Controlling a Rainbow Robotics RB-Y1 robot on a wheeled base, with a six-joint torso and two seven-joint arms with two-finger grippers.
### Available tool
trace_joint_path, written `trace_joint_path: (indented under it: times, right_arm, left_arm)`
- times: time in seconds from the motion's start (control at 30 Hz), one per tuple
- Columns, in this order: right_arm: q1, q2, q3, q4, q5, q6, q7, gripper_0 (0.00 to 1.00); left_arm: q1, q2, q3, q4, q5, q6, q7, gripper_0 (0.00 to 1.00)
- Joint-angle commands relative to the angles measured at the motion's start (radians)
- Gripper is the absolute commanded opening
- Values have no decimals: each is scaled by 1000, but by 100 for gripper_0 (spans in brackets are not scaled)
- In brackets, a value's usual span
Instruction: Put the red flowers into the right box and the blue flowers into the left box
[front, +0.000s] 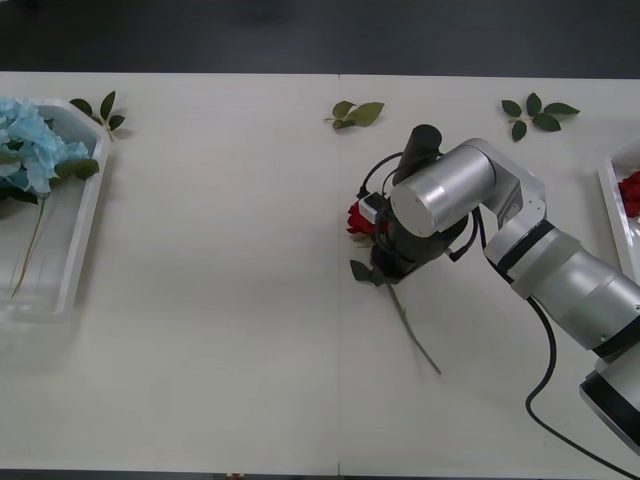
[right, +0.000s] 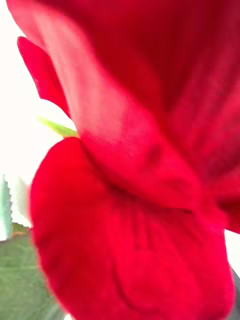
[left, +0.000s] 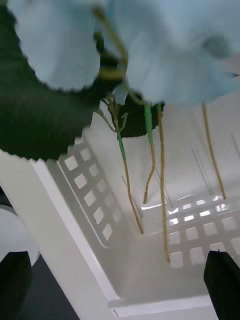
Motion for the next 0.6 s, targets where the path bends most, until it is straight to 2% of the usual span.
trace_joint_path:
  times: [0.03, 0.33, 0.4, 0.5, 0.53, 0.6]
  right_arm:
    - [10, 14, -14, -16, 9, -31, -1, 88]
    - [30, 15, -14, -16, 11, -82, 17, 88]
    - [30, 15, -14, -16, 9, -85, 22, 80]
    - [35, 15, -14, -16, 11, -94, 30, 44]
    - [35, 14, -14, -16, 12, -97, 31, 39]
    - [36, 15, -14, -16, 14, -105, 34, 19]
  left_arm:
    - [0, 20, 49, -68, 107, 98, -111, 100]
    - [-2, 30, 41, -68, 451, 172, -269, 100]
    - [6, 33, 33, -68, 543, 173, -279, 100]
    - [17, 37, 6, -68, 691, 172, -279, 100]
    - [20, 40, -2, -68, 719, 173, -279, 100]
    - [30, 46, -34, -68, 823, 173, -279, 100]
